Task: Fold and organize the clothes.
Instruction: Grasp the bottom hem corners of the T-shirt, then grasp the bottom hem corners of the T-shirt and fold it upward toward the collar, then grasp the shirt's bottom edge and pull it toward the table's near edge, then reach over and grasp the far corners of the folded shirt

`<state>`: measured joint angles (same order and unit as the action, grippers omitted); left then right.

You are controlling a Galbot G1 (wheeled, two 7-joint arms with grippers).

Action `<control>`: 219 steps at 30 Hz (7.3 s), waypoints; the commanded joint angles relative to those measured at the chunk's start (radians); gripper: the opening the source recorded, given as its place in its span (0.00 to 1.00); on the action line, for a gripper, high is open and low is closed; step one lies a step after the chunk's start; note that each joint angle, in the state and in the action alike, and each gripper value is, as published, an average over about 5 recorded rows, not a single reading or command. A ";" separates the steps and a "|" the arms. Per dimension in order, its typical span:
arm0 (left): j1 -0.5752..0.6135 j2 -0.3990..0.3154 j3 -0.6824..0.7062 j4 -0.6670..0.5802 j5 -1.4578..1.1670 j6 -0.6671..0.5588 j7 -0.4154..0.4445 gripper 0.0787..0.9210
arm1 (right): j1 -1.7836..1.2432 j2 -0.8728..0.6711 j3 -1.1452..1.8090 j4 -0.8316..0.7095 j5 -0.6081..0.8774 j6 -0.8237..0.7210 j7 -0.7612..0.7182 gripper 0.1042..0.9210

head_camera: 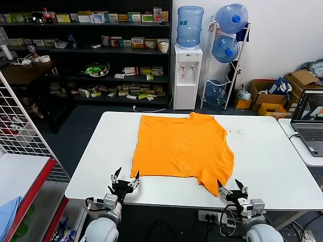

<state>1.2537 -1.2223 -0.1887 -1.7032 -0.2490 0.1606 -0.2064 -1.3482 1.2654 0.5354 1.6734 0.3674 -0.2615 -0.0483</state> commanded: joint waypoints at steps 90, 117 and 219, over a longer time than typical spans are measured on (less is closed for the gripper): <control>-0.300 0.046 0.165 0.191 -0.042 0.023 0.017 0.02 | 0.334 -0.198 -0.190 -0.190 0.037 0.063 0.086 0.03; -0.173 0.066 0.123 0.087 -0.201 0.030 -0.026 0.77 | 0.030 -0.208 -0.069 0.042 0.017 -0.065 0.111 0.87; -0.658 0.114 0.313 0.321 -0.421 0.216 0.007 0.88 | 0.540 -0.365 -0.248 -0.320 0.367 -0.105 0.019 0.88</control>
<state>0.8981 -1.0388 0.0013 -1.6944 -0.6308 0.3883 -0.2136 -1.1218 0.8866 0.4047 1.6345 0.6808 -0.3324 0.0488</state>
